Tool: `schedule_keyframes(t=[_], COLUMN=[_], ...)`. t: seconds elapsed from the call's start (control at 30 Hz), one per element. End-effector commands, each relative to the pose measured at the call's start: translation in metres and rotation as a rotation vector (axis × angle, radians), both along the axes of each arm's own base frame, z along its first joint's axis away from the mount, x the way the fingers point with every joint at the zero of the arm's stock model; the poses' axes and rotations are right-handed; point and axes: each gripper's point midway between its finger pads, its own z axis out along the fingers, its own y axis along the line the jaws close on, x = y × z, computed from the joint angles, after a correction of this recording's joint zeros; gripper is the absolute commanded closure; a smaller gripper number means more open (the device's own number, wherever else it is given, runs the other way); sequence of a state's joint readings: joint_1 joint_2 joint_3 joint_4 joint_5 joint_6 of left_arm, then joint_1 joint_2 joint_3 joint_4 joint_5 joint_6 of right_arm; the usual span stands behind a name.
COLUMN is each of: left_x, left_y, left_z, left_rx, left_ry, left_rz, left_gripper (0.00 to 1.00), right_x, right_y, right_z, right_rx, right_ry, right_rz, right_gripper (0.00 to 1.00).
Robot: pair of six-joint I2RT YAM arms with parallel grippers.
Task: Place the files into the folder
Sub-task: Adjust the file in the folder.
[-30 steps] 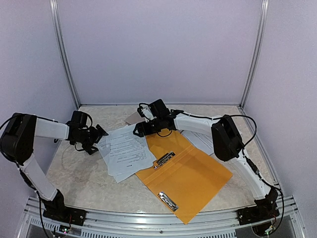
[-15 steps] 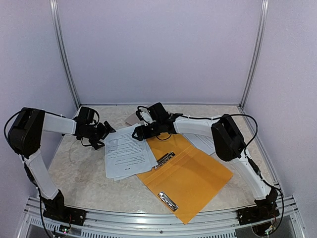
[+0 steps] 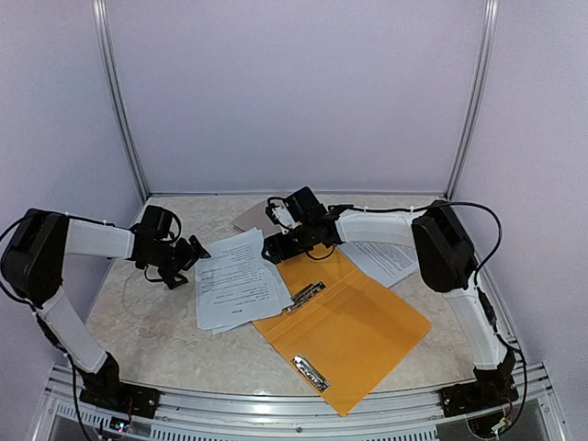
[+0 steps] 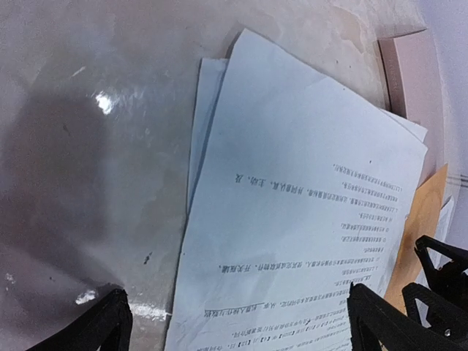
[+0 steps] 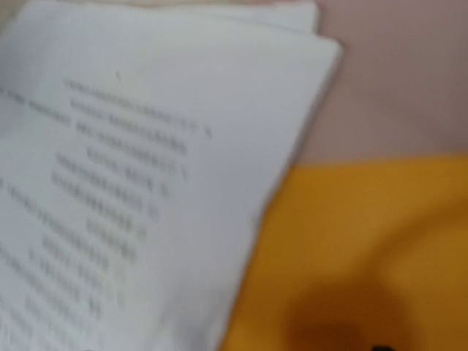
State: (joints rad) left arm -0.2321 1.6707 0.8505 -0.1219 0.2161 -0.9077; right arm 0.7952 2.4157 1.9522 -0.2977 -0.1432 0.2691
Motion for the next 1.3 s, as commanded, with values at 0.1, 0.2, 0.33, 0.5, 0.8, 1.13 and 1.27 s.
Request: schedule_keyframes(t=[0.1,0.2,0.33,0.5,0.8,1.13,1.27], left_x=[-0.063,-0.082,-0.106,-0.129,-0.143,-0.149,-0.150], left_y=[0.009,0.001,-0.009,-0.023,-0.052,-0.067,-0.066], left_z=[-0.013,-0.015,-0.021,-0.031,-0.038,-0.043,-0.041], left_rx=[0.068,0.051,0.029,0.022,-0.022,-0.015,-0.007], left_ry=[0.142,0.182,0.236,0.287,0.293,0.298,0.291], left_rz=[-0.021,-0.049,-0.079,-0.100,-0.120,-0.147,-0.143], left_gripper=[0.01,0.01,0.01,0.01,0.01,0.01,0.01], right_x=[-0.032,-0.054,-0.073,-0.087,-0.119,-0.135,-0.133], right_y=[-0.033,-0.037,-0.041,-0.041,-0.030,-0.022,-0.022], right_z=[0.020,0.009,-0.005,-0.013,-0.011,-0.014,-0.012], right_rx=[-0.053,-0.078,-0.110,-0.124,-0.110,-0.080,-0.076], right_ry=[0.020,0.062,0.102,0.127,0.150,0.181,0.174], right_rz=[0.010,0.030,0.046,0.058,0.096,0.112,0.108], right_gripper=[0.22,0.23,0.23,0.24,0.25,0.26,0.26])
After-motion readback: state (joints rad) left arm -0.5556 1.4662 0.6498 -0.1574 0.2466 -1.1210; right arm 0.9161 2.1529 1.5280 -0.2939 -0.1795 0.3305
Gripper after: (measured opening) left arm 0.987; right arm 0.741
